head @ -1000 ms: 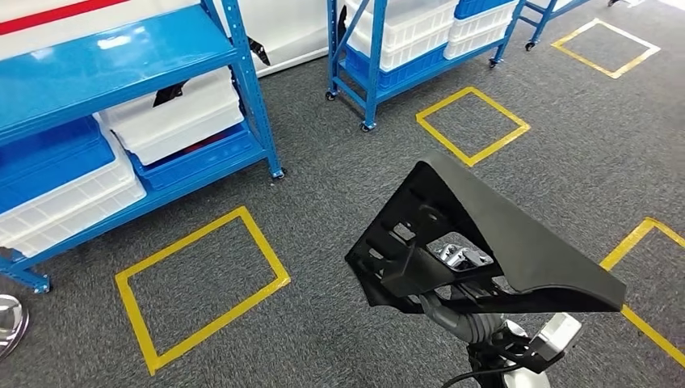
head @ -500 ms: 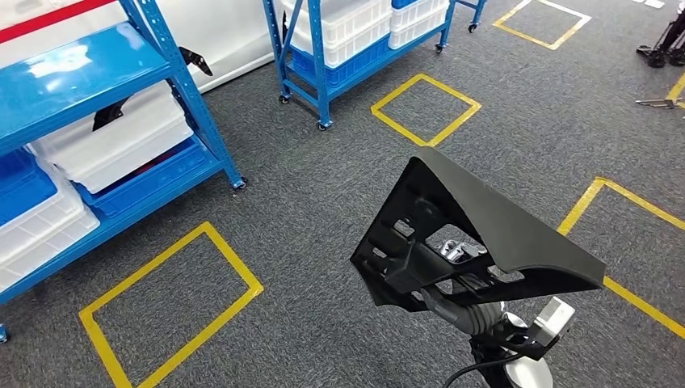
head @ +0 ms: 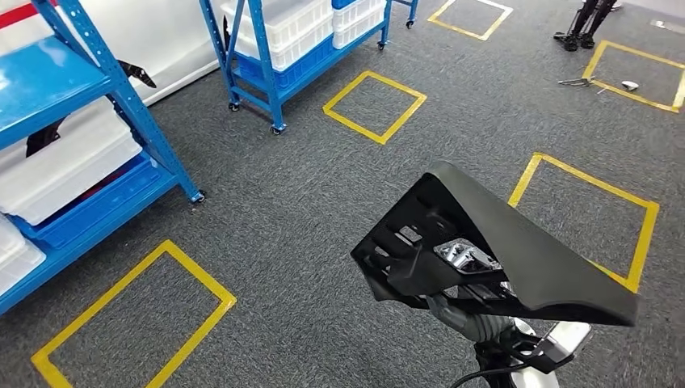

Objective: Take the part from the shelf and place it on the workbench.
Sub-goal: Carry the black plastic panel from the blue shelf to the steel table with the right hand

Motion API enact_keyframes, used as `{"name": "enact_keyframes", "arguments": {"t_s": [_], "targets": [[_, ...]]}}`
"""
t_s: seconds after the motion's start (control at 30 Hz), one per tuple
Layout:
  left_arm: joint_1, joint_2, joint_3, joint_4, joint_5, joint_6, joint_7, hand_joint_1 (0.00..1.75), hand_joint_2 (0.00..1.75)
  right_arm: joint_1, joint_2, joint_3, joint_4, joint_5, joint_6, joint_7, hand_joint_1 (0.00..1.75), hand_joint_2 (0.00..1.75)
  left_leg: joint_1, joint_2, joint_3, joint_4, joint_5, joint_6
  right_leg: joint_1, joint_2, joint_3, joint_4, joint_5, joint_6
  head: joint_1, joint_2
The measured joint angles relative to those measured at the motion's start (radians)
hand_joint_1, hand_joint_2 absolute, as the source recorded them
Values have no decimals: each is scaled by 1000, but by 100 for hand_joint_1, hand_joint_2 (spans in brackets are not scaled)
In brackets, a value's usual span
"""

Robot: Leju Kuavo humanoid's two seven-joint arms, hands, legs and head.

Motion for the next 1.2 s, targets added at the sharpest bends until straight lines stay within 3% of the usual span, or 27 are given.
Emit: {"name": "enact_keyframes", "arguments": {"t_s": [0.07,0.1,0.17,0.23,0.3,0.33,0.37,0.43,0.5,0.53,0.57,0.6,0.63,0.67,0.73,0.8,0.87,0.9,0.97,1.03,1.07,1.1,1.13,1.2], "targets": [[-3,0,0,0,6,1,-22,0,175,6,0,0,3,-2,4,-13,175,175,-2,28,-6,4,-1,0,-6,-19,-44,103,-41,7,0,0],[-6,-1,0,0,10,2,-28,0,175,10,0,0,5,-1,6,-21,175,175,-2,40,-8,8,-2,-1,-9,-23,-43,110,-37,10,0,0],[-10,-1,0,0,16,5,-17,0,175,16,1,0,8,6,7,-36,175,175,-1,63,-10,16,-8,-8,-14,-41,23,7,14,15,0,0],[-9,3,1,0,17,8,23,0,175,23,5,0,9,17,5,-50,175,175,-3,81,-12,29,-18,-21,-11,-73,97,-115,50,9,0,0],[-6,11,6,0,19,11,74,0,175,35,13,0,9,28,2,-66,175,175,-6,94,-11,37,-25,-32,-5,-80,113,-149,50,-7,0,0],[-4,15,9,0,21,10,96,0,175,42,18,-1,7,34,-2,-75,175,175,-5,101,-9,39,-27,-37,-4,-70,111,-150,52,-14,0,0],[-3,19,13,0,23,9,112,0,175,51,24,-3,4,40,-6,-82,175,175,-3,100,-9,40,-30,-43,-4,-62,109,-151,54,-21,0,0],[-1,28,23,0,40,8,127,0,175,67,39,-9,-7,48,-12,-92,175,175,3,67,-22,75,-61,-54,-6,-46,107,-154,58,-33,0,0],[1,34,42,0,73,12,125,0,175,77,57,-15,-19,51,-14,-96,175,175,7,23,-69,188,-128,-59,-5,-27,104,-155,62,-42,0,0],[2,37,53,0,86,14,122,0,175,81,65,-18,-22,52,-13,-97,175,175,7,14,-101,259,-159,-60,-3,-16,102,-155,63,-45,0,0],[4,39,62,0,93,13,114,0,175,86,71,-21,-24,52,-12,-97,175,175,7,10,-126,314,-176,-59,-1,-4,101,-155,64,-46,0,0],[4,41,68,0,96,10,102,0,175,91,76,-24,-25,52,-10,-99,175,175,7,8,-136,335,-172,-57,2,9,100,-155,65,-47,0,0],[5,43,72,0,97,3,85,0,175,94,80,-27,-25,53,-8,-102,175,175,6,6,-128,314,-149,-52,4,23,101,-154,66,-48,0,0],[3,46,75,0,98,-6,65,0,175,95,82,-30,-25,55,-5,-107,175,175,5,-3,-103,256,-110,-45,5,37,103,-154,67,-48,0,0],[-2,52,79,0,98,-24,27,0,175,94,86,-34,-24,61,-2,-119,175,175,1,-49,-41,116,-45,-30,5,60,103,-153,70,-45,0,0],[-11,59,81,0,91,-35,6,0,175,95,90,-36,-22,66,-2,-125,175,175,-3,-83,-12,49,-29,-21,0,81,95,-153,76,-36,0,0],[-23,62,81,0,80,-39,2,0,175,99,92,-39,-22,68,-2,-127,175,175,-4,-70,-9,33,-26,-15,-3,102,88,-157,85,-21,0,0],[-29,63,81,0,76,-40,2,0,175,101,93,-41,-22,69,-2,-128,175,175,-3,-58,-6,22,-19,-12,-1,95,84,-155,84,-16,0,0],[-38,63,81,0,73,-41,3,0,175,102,93,-45,-22,69,-3,-128,175,175,0,-31,1,0,-4,-4,4,47,58,-102,46,-10,0,0],[-41,64,80,0,71,-42,14,0,175,102,93,-46,-22,70,-4,-128,175,175,-2,-1,1,-4,0,0,3,-5,-2,27,-24,-6,0,0],[-41,64,81,0,72,-40,23,0,175,103,93,-46,-22,71,-4,-128,175,175,-2,15,-1,-2,-1,0,0,-15,-30,87,-47,-3,0,0],[-42,64,81,0,75,-37,31,0,175,105,93,-46,-21,73,-4,-128,175,175,-2,30,-3,1,-3,-1,-4,-20,-43,118,-53,1,0,0],[-42,63,82,0,81,-32,36,0,175,106,93,-46,-21,75,-3,-128,175,175,-1,43,-4,4,-6,-3,-8,-24,-35,110,-39,5,0,0],[-42,62,88,0,99,-16,34,0,175,106,94,-46,-21,79,-2,-129,175,175,3,65,-4,15,-15,-13,-15,-49,37,-16,18,13,0,0]]}}
